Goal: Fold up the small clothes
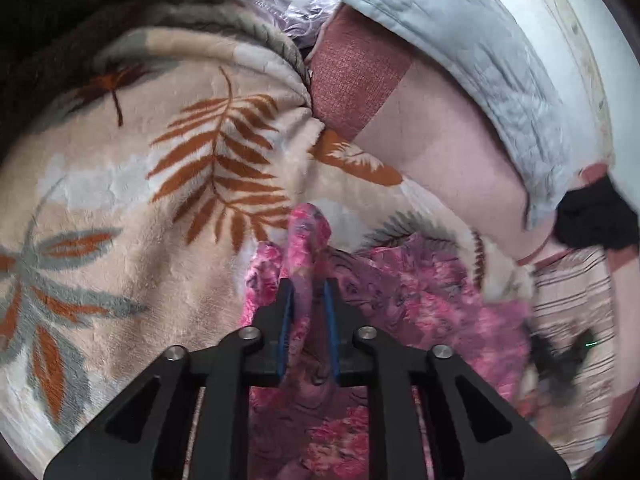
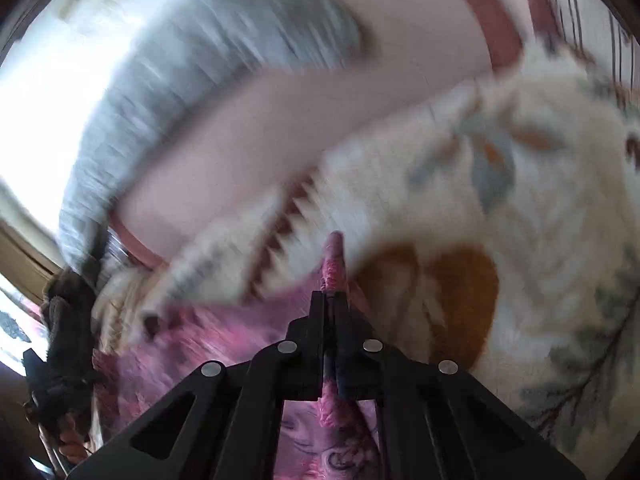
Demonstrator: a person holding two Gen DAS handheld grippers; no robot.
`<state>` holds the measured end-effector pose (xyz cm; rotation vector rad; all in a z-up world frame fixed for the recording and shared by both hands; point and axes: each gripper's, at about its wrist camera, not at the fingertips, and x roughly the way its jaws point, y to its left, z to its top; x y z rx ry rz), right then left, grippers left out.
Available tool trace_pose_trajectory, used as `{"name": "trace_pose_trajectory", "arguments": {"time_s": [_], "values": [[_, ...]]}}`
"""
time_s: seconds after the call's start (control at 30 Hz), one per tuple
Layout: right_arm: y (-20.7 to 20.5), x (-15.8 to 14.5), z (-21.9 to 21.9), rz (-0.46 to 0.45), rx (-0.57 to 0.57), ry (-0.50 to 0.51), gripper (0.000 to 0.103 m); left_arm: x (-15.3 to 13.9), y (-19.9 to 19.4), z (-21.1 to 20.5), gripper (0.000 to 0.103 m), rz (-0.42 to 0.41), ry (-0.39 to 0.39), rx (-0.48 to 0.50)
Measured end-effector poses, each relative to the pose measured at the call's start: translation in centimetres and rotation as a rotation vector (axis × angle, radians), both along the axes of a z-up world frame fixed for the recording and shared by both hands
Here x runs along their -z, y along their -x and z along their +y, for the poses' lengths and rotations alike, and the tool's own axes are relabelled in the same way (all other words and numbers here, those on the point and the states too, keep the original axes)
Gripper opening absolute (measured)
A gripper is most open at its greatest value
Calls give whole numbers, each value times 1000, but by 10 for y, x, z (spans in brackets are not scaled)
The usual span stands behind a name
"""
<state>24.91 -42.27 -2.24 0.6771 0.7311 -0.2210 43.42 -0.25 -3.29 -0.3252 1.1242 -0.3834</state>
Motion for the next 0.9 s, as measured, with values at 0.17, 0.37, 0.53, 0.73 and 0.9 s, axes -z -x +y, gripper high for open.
{"name": "trace_pose_trajectory", "arguments": {"time_s": [0.17,0.37,0.53,0.73,0.9], "values": [[-6,35,-8,245,18,-2,10,19,3,-5,19,44,-140,-21],[34,-18,36,-51,-89,88,31,-21,47,-8,39,-81,-42,48],[25,38,76,152,-171,202,33,25,76,-33,44,19,-116,101],[47,-1,95,138,-190,252,34,-3,102,-30,44,-18,-130,140],[91,1,100,118,-177,227,47,-7,144,-24,48,-55,-160,166]]}}
